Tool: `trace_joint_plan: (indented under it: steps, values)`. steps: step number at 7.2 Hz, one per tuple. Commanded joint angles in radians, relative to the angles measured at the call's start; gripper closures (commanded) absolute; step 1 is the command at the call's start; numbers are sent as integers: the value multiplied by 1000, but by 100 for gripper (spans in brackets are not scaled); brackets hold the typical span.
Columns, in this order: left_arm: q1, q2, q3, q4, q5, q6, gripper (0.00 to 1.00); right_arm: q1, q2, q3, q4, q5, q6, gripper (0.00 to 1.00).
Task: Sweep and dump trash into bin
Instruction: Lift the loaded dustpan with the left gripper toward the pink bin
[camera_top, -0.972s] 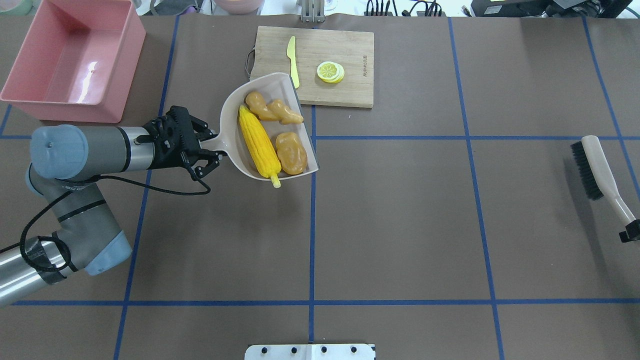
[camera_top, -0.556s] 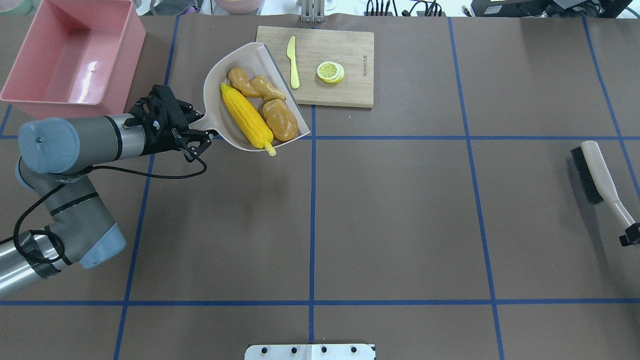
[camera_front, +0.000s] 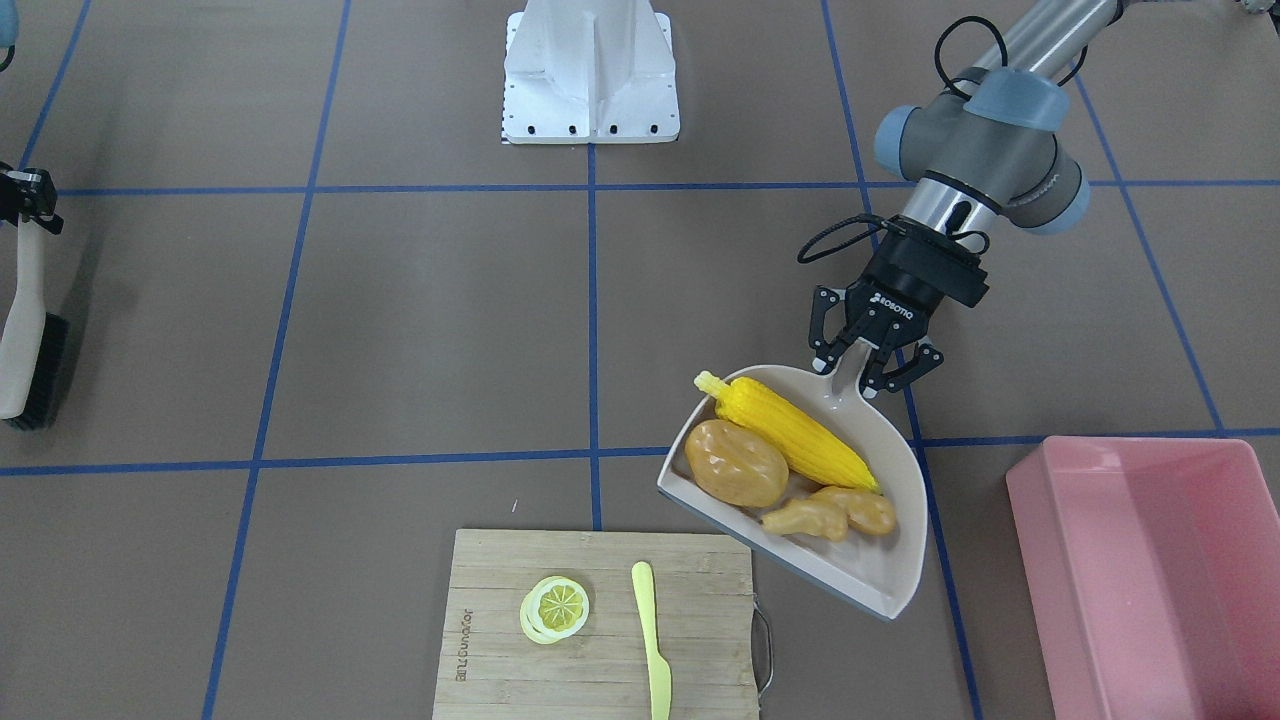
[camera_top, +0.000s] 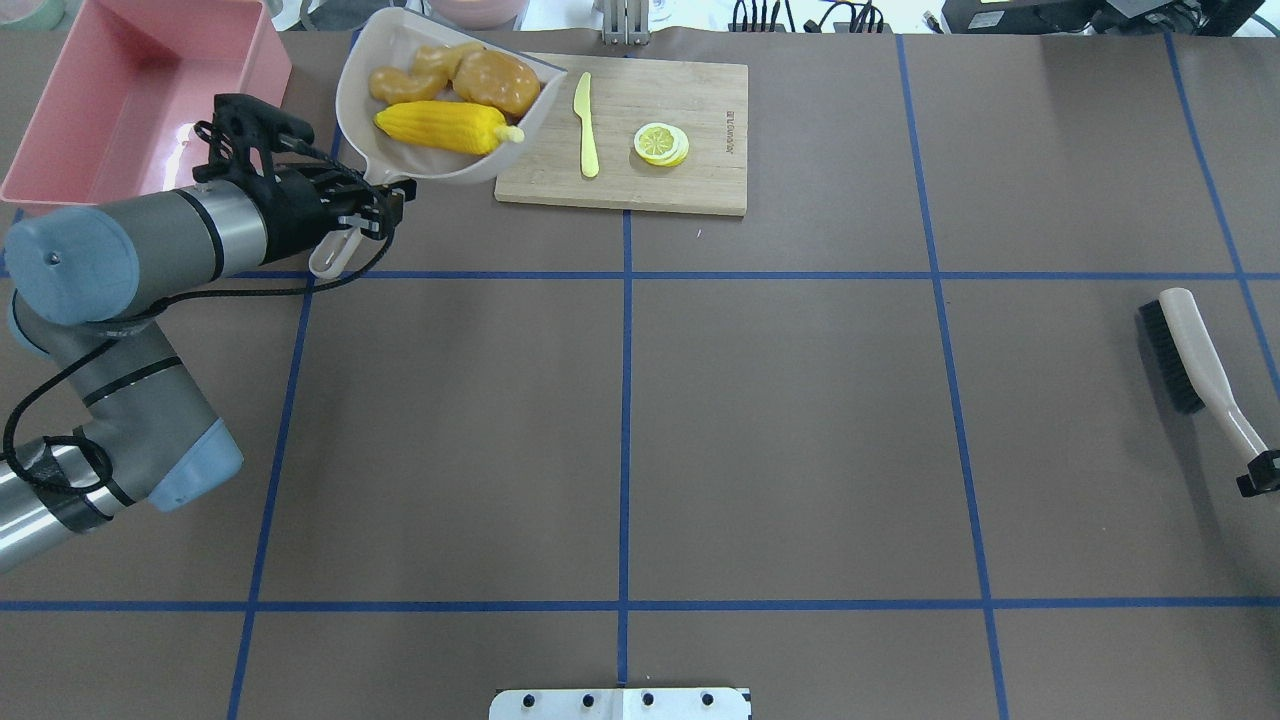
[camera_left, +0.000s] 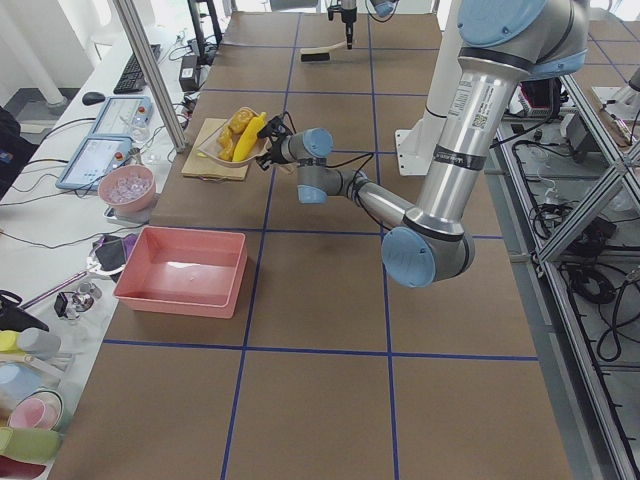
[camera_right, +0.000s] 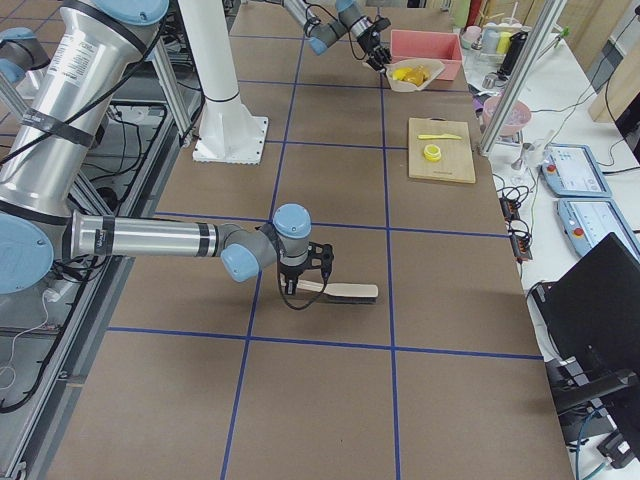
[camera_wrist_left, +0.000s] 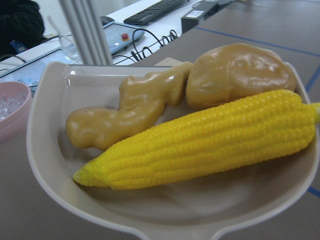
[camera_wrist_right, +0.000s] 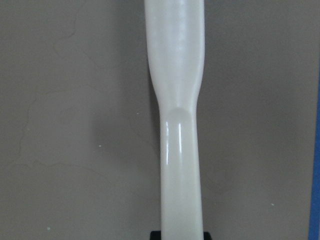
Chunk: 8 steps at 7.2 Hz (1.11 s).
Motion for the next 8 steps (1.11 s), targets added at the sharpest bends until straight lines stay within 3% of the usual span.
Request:
trace_joint_plan:
  steps: [1, 2, 4, 5, 6, 8]
  values:
    - [-61, 1, -1, 46, 85, -66, 100, -1, 4, -4, -1, 0, 0, 60]
    - [-96, 10, -4, 39, 84, -81, 100, -6, 6, -6, -1, 0, 1, 48]
    - [-128, 67, -21, 13, 75, -349, 100, -6, 6, -9, 2, 0, 0, 18]
    - [-166, 108, -26, 5, 25, -412, 100, -3, 6, -6, 2, 2, -2, 3]
    - [-199, 148, -26, 5, -18, -528, 100, 8, 9, 2, 4, 12, -11, 0]
    - [-228, 143, -26, 2, -107, -986, 100, 139, 48, -1, -13, 73, -46, 0]
